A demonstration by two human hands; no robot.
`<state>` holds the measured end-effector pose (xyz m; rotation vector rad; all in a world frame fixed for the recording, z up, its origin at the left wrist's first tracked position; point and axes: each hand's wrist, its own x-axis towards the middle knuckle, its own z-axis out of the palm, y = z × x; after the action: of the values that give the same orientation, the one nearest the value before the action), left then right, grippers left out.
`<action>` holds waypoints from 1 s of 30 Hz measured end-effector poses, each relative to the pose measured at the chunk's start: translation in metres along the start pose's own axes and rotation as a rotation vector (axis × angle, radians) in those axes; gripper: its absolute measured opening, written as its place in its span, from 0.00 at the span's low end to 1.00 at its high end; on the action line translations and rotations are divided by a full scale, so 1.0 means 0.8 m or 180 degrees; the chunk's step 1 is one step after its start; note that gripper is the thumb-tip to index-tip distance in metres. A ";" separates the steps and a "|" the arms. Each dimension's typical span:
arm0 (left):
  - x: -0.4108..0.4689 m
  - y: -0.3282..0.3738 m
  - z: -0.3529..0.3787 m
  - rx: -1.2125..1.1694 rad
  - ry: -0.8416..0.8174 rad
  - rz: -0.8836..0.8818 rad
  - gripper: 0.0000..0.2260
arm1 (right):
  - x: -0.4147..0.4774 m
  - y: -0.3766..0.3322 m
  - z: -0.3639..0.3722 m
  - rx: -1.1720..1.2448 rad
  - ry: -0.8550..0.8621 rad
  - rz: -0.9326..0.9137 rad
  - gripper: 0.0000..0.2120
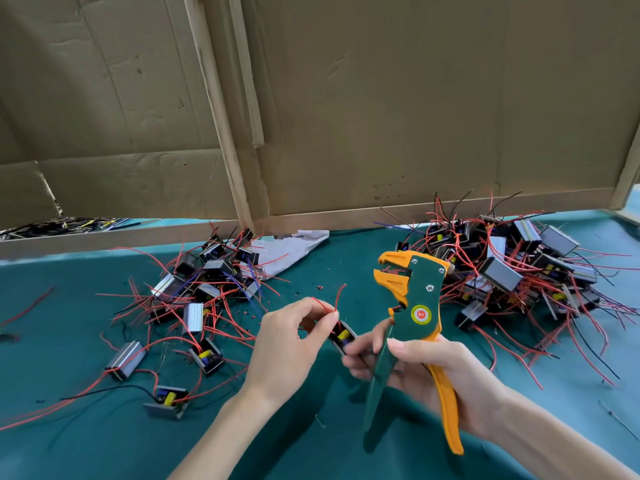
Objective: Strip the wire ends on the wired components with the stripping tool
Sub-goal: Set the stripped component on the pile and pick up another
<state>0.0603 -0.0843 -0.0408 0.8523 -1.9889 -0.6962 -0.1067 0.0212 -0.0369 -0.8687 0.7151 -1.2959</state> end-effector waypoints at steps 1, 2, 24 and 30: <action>0.001 0.002 -0.001 -0.0167 -0.0022 -0.0080 0.06 | 0.000 0.000 0.000 -0.0003 0.0063 -0.0056 0.07; 0.002 0.004 -0.003 -0.0352 -0.0054 -0.0183 0.06 | 0.000 0.000 0.000 -0.0006 0.0141 -0.0102 0.06; 0.011 0.019 -0.028 -0.1814 -0.1281 -0.1162 0.10 | 0.003 -0.002 -0.016 0.0188 0.0509 -0.0462 0.09; 0.004 0.022 -0.017 -0.1826 -0.1074 -0.1002 0.16 | 0.001 -0.002 -0.013 0.0152 0.0454 -0.0730 0.08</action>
<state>0.0653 -0.0782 -0.0195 0.7267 -1.7916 -1.5884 -0.1159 0.0187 -0.0408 -0.8434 0.7076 -1.5861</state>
